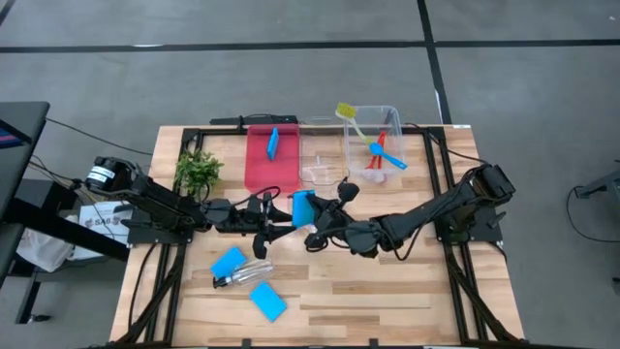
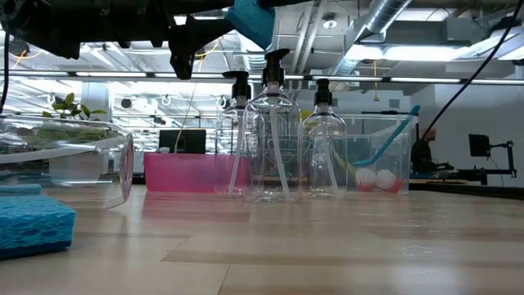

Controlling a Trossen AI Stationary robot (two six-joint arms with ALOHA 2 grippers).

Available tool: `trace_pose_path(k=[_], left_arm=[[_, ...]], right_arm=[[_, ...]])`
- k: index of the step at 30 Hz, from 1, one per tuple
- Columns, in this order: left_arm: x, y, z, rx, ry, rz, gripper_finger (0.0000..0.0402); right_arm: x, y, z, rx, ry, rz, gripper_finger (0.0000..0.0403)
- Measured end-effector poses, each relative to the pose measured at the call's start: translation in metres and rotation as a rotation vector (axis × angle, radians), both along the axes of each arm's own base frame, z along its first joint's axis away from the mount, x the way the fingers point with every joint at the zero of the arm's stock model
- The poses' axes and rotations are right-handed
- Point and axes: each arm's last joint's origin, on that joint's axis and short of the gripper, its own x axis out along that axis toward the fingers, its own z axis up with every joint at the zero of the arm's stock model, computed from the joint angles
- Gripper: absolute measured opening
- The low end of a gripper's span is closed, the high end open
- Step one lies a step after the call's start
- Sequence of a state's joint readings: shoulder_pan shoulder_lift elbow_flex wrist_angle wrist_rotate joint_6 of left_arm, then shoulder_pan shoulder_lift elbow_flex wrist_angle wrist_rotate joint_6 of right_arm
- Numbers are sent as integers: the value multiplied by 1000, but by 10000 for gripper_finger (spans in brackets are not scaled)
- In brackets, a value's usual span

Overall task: Pick & Place Kitchen Sink Supplies
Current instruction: Put the blue sponge into the red bin

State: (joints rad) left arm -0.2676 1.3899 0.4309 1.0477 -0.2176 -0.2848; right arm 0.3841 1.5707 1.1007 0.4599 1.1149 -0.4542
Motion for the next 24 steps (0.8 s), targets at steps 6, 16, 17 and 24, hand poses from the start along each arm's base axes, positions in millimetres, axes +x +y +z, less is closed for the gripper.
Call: trace_pose_path(k=[6,16,17,24], left_arm=[[0,1,0,-3,2,37,145],[0,2,-3,62,29,75,138],[0,2,-3,77,29,76,132],[0,2,-4,103,37,75,57]], right_arm=[[0,0,0,0,0,0,0],[0,2,0,1,0,16,0],[0,3,0,1,0,24,0],[-2,10,1,-21,10,69,0]])
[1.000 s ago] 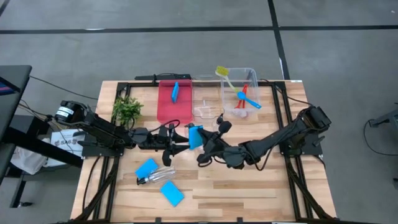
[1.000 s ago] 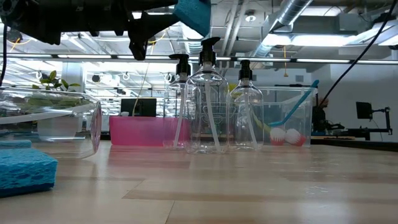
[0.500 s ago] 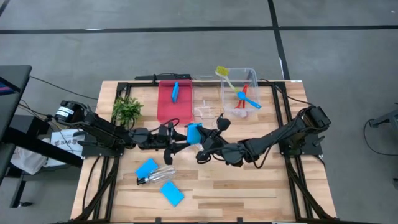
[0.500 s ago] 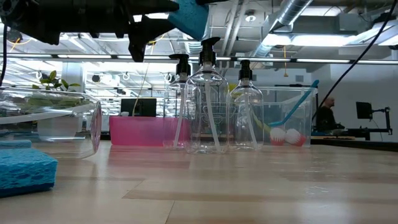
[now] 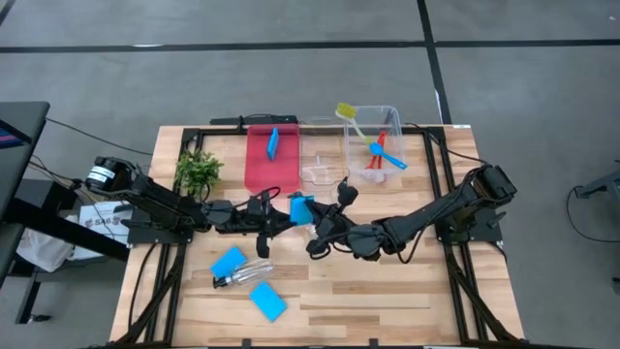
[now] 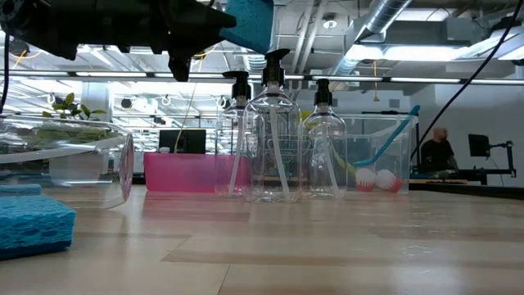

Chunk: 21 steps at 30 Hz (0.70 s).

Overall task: Pick & Place Kitchen Sink Supplies
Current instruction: Put the blue sponge into the red bin

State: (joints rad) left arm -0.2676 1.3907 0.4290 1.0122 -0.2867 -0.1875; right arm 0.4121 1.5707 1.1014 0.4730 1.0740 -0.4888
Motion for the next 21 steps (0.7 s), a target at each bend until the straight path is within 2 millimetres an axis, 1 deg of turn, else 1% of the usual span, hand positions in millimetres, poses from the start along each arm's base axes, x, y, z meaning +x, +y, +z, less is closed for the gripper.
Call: trace_pose_path(k=[2,4,10,14,17,19,21], left_arm=[[0,0,0,0,-1,1,29],[0,0,0,-1,-2,1,12],[-1,1,3,12,-12,29,15],[-5,2,12,21,-41,32,10],[-10,4,24,32,-105,44,15],[-14,5,33,49,-146,48,14],[-18,6,37,76,-152,52,11]], right_arm=[[-1,2,1,-14,2,9,0],[-2,5,3,-30,5,17,0],[-5,14,4,-105,49,41,0],[-7,18,7,-133,52,55,3],[-9,21,9,-144,44,65,20],[-9,22,9,-154,45,70,40],[-9,23,9,-155,47,74,64]])
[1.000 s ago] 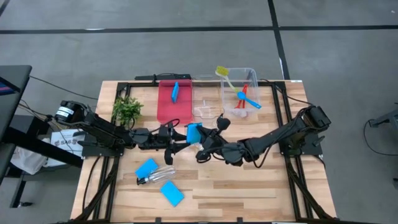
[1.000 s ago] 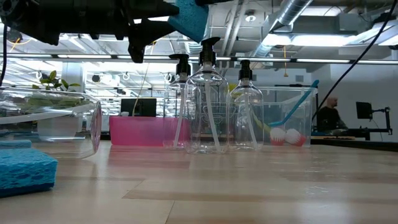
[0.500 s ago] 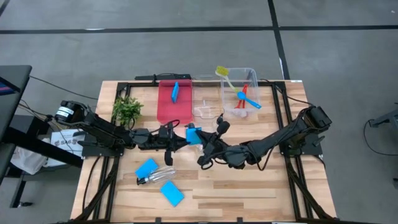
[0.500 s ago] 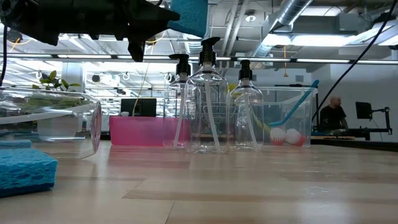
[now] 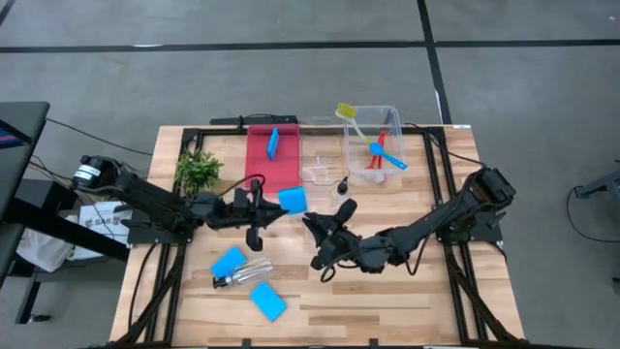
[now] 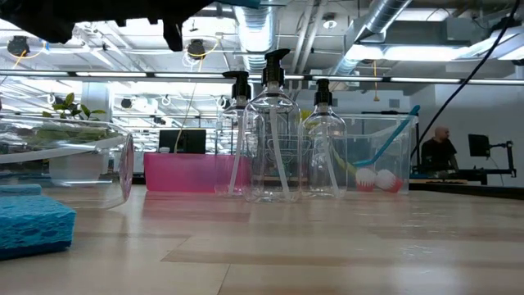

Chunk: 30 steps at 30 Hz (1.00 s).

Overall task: Pick & Place Kitchen Sink Supplies
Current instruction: Put the blue sponge into the red bin

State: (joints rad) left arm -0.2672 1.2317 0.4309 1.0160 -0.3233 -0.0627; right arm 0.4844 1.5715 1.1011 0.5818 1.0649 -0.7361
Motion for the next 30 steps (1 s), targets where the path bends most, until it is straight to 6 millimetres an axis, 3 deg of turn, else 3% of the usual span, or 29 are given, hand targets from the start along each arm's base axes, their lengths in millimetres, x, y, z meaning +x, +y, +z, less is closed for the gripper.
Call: trace_pose_path(k=[5,10,14,21,30], left_arm=[[-13,6,18,93,-65,110,17],[-28,19,33,315,1,503,15],[-34,38,37,383,108,732,12],[-30,65,14,421,348,789,12],[-33,111,-8,216,461,718,12]], right_arm=[[-3,4,1,12,-12,9,123],[-9,18,1,13,-11,53,159],[-17,34,0,47,-28,105,167],[-32,57,-6,188,-57,190,161],[-42,70,-21,300,-15,223,141]])
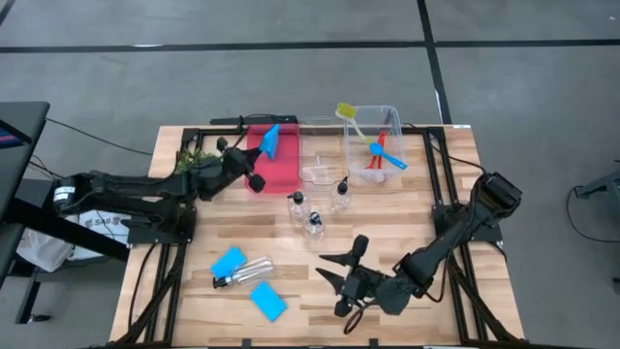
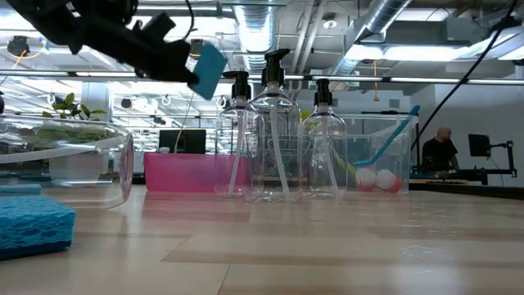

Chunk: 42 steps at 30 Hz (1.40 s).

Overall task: Pick & Place Kitchen Sink Supplies
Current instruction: Put the blue sponge into the red bin

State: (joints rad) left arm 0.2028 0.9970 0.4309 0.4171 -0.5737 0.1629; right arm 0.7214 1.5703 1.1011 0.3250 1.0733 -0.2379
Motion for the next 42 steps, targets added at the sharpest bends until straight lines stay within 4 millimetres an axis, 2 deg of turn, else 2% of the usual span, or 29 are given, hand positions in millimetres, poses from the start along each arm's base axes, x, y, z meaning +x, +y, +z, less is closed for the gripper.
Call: trace_pose_path(k=[5,13,19,22,29,32,36,42], left_arm=[[-7,23,-11,-221,-38,-57,11],[-14,38,-17,-365,-79,-33,11],[-4,46,-27,-433,55,91,11],[5,51,-22,-442,84,106,11],[22,62,13,-430,165,199,11],[25,64,21,-448,224,226,11],[27,69,18,-484,252,252,14],[26,85,0,-574,294,295,13]], right_arm=[[0,0,-1,-4,6,-1,132],[1,-1,-1,-4,7,-5,128],[2,-3,-1,-4,7,-11,128],[2,-3,-1,-4,7,-12,127],[2,-3,-1,-4,7,-12,129],[2,-3,-1,-4,7,-12,129],[2,-3,-1,-4,7,-10,127],[2,-2,-1,-4,7,-8,128]])
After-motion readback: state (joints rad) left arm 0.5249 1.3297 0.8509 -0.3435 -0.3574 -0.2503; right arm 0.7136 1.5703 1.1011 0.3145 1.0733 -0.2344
